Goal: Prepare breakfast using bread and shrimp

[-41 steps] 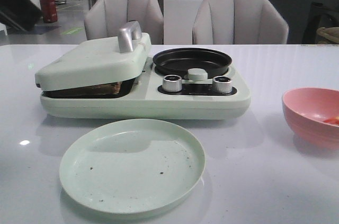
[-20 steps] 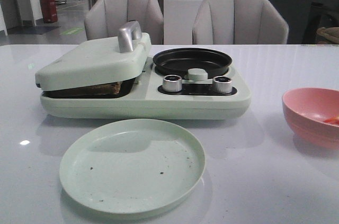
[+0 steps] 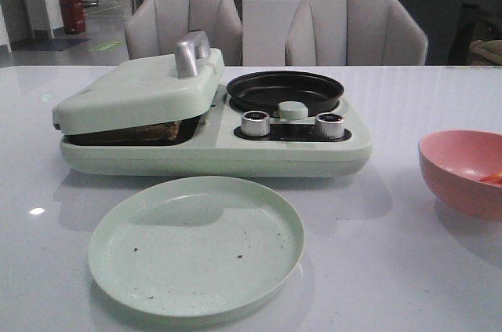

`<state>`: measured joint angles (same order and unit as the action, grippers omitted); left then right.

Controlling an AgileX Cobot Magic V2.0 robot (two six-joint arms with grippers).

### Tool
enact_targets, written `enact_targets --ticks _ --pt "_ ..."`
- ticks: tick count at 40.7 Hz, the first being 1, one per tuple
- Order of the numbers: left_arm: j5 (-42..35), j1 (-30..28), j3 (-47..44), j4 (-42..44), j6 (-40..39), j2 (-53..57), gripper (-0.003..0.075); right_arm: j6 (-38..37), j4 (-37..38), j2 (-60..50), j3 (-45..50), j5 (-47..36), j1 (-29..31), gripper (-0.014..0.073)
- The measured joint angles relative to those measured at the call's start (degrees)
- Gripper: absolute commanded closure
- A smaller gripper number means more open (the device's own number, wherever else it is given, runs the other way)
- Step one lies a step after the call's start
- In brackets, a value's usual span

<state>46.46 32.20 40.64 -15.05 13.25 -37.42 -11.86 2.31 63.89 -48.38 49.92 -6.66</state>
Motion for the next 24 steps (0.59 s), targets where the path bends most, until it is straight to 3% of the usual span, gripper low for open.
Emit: enact_targets --ticks 10,24 --pt "0.0 0.0 -0.2 0.0 0.0 0.0 0.0619 0.1 0.3 12.1 -3.9 -3.6 9.0 0.0120" --pt "0.3 0.0 -2.6 0.0 -0.1 0.0 0.0619 0.5 0.9 26.0 -8.8 -11.8 11.5 0.0120"
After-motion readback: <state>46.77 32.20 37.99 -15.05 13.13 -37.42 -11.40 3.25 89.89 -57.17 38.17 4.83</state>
